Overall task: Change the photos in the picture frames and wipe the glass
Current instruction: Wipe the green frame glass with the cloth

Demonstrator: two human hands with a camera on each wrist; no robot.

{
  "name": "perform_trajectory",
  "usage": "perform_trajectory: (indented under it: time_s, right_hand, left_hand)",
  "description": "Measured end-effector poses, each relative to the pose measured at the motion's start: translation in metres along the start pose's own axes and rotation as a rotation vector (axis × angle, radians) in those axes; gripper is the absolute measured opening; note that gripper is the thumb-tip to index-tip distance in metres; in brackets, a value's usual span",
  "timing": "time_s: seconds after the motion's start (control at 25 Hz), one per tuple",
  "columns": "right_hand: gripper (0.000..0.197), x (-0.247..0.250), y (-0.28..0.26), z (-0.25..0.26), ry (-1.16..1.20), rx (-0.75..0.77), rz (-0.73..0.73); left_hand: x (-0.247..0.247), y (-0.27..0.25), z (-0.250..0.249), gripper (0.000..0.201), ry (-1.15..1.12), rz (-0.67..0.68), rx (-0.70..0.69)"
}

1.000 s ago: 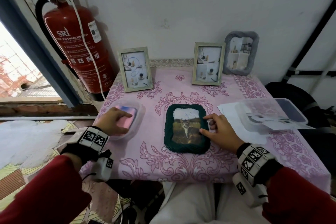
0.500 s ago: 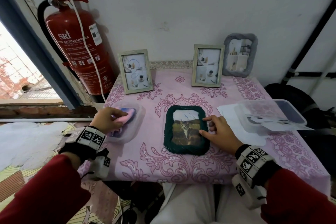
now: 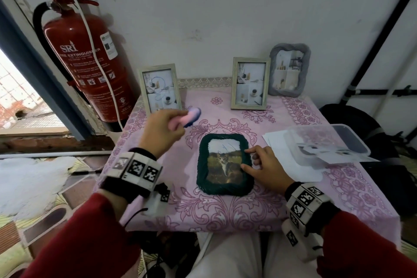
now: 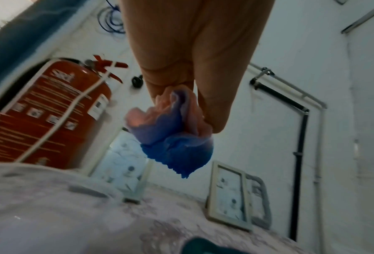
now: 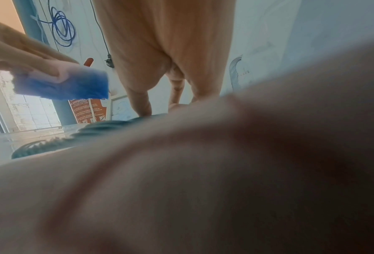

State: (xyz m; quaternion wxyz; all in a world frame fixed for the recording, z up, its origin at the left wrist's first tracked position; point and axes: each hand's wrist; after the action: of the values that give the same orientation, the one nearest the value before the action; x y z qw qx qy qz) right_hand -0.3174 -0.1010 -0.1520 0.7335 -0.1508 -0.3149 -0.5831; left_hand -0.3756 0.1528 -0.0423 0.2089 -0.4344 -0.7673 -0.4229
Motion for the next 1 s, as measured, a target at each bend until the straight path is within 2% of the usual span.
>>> perform_trajectory:
  time_s: [0.16, 0.32, 0.44, 0.52, 0.64, 0.68, 0.76, 0.8, 0.88, 0.96, 1.0]
  right_hand:
    - [0.042, 0.0, 0.0, 0.001, 0.002, 0.013, -0.016]
    - [0.043, 0.001, 0.0, 0.002, 0.015, 0.017, -0.013]
    - [0.043, 0.002, -0.001, 0.002, 0.02, 0.014, -0.008]
    - [0.042, 0.004, -0.001, 0.003, 0.017, 0.003, 0.014]
    - [0.039, 0.01, 0.001, 0.008, 0.003, -0.05, 0.088]
    - [0.04, 0.012, 0.003, 0.012, -0.008, -0.085, 0.116]
    - [0.047, 0.014, 0.008, 0.022, -0.056, -0.142, 0.123]
    - [0.051, 0.013, 0.012, 0.028, -0.1, -0.112, 0.099]
    - [0.054, 0.009, 0.021, 0.046, -0.206, 0.09, 0.09]
    - [0.054, -0.001, 0.029, 0.061, -0.356, 0.317, 0.226]
    - [0.058, -0.008, 0.032, 0.063, -0.434, 0.378, 0.315]
  left_hand:
    - [-0.056, -0.014, -0.02, 0.04, 0.002, 0.16, 0.011]
    - [-0.092, -0.035, -0.033, 0.024, -0.101, 0.369, 0.023]
    - [-0.098, -0.042, -0.028, 0.035, -0.081, 0.534, 0.052]
    - [-0.09, -0.039, -0.021, 0.037, -0.151, 0.51, 0.102]
    - [-0.074, -0.032, -0.007, 0.04, -0.183, 0.318, 0.095]
    - [-0.069, -0.029, -0.001, 0.045, -0.143, 0.31, 0.076]
    - [-0.062, -0.023, 0.012, 0.071, -0.038, 0.484, 0.071]
    - [-0.062, -0.021, 0.017, 0.086, 0.008, 0.611, 0.083]
    - [-0.064, -0.018, 0.022, 0.107, 0.085, 0.779, 0.074]
    - [-0.069, -0.019, 0.025, 0.116, 0.127, 0.828, 0.033]
    - [-0.071, -0.021, 0.026, 0.118, 0.134, 0.831, 0.015]
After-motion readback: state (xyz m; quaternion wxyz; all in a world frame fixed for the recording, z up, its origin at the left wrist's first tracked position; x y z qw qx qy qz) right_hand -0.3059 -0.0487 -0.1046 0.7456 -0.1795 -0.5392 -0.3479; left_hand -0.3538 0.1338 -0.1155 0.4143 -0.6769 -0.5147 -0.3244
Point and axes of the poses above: each hand's wrist, its own y-axis towards the middle knuckle, its own x-axis out of the back of the hand, z = x × y, and after that the axes turned 8 degrees about -z, right-handed
